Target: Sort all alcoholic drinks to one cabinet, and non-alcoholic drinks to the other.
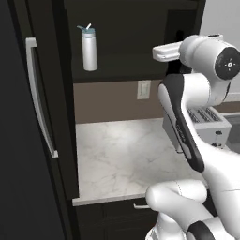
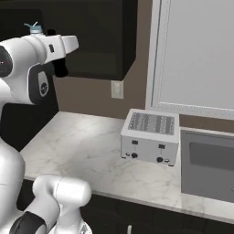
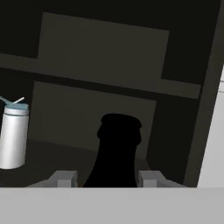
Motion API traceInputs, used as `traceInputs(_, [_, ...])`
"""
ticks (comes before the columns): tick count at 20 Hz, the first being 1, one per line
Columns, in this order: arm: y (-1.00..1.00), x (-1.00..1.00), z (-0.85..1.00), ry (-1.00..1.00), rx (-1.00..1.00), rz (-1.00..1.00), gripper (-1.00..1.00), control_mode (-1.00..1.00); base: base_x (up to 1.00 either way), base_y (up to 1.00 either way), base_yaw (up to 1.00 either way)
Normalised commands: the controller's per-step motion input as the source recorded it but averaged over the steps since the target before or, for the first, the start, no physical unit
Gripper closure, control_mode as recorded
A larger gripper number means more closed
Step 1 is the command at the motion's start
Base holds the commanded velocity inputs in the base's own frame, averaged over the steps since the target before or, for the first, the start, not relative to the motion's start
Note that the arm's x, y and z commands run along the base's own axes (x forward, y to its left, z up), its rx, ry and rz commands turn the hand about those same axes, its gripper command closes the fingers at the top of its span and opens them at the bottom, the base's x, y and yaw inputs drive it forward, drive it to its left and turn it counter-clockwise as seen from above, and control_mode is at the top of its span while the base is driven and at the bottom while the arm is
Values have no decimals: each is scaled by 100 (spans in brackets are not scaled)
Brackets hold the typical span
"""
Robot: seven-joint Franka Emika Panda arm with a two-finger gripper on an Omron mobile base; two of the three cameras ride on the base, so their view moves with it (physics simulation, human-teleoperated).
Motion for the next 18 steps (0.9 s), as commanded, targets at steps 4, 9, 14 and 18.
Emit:
traceInputs(4, [3, 61, -2, 0, -1, 0, 100, -100, 0, 0, 0])
traceInputs(9, [1, 64, -6, 0, 0, 1, 100, -100, 0, 0, 0])
traceInputs(14, [0, 58, -15, 0, 0, 3, 100, -100, 0, 0, 0])
traceInputs(18, [0, 53, -24, 0, 0, 2, 100, -100, 0, 0, 0])
